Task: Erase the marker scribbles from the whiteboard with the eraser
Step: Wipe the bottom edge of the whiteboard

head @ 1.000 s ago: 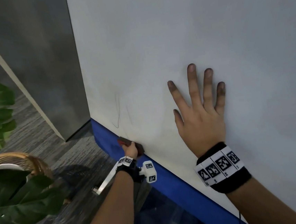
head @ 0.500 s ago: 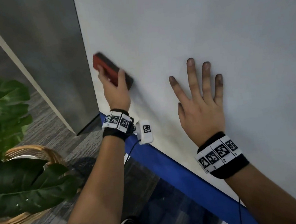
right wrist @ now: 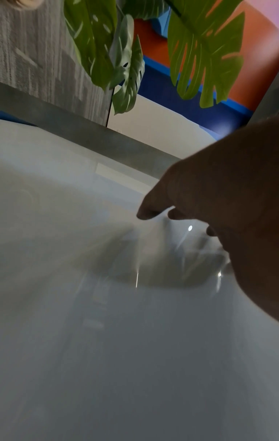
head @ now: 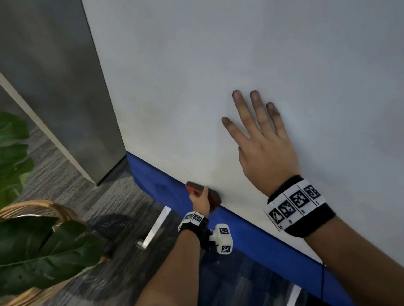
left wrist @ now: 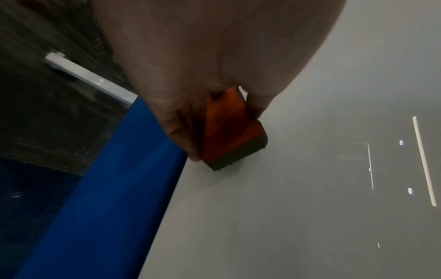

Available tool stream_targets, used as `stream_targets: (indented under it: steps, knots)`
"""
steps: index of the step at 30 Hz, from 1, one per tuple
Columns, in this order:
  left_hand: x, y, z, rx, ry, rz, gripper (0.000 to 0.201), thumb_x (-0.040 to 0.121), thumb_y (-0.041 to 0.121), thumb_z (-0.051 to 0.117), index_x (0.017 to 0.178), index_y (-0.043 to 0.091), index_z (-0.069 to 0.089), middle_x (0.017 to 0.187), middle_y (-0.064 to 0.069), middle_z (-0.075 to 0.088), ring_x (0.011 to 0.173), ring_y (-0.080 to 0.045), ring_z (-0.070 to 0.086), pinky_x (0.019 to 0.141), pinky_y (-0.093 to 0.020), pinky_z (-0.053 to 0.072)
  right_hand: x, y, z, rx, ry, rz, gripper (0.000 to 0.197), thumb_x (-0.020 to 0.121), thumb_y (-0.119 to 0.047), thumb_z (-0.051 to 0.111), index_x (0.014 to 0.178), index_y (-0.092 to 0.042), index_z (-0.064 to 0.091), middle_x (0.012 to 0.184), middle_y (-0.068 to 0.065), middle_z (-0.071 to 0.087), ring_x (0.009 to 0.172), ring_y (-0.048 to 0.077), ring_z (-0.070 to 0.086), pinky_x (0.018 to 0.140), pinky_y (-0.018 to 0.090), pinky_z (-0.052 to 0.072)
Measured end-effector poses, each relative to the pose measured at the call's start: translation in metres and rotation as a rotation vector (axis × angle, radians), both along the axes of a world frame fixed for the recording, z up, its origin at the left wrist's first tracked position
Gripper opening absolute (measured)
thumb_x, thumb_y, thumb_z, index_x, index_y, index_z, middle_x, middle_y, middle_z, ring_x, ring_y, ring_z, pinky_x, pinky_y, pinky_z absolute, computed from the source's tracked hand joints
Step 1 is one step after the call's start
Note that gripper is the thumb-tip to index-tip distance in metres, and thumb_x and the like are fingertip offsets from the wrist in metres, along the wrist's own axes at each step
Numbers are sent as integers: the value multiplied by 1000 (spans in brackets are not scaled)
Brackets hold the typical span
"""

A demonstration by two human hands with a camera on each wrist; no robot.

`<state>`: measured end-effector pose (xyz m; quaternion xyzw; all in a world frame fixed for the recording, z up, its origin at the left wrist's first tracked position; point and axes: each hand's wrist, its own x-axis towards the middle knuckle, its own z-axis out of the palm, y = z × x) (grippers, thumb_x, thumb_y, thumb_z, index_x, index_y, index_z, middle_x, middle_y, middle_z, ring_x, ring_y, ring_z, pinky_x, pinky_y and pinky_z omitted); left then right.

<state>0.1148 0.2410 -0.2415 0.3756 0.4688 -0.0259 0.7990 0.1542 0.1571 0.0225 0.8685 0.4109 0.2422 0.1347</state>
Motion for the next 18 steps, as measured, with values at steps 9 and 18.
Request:
stream_targets:
  steps: [9,18]
  knots:
    - [-41,8,180,522,-420,146,72,92,23,74,151,34,35,123,-9,62,113,-22,65,86,-27,58,-36,-114,61,508,796,130,57,95,-22,67,148,-31,49,152,-5,44,142,10,38,119,39,33]
    - [-53,-184,413,1304,-1087,-205,70,90,14,76,151,13,41,130,-2,53,116,-5,56,89,-17,50,-95,-294,200,1167,1082,68,71,95,-47,54,158,-37,25,143,-4,56,127,-4,55,105,11,43]
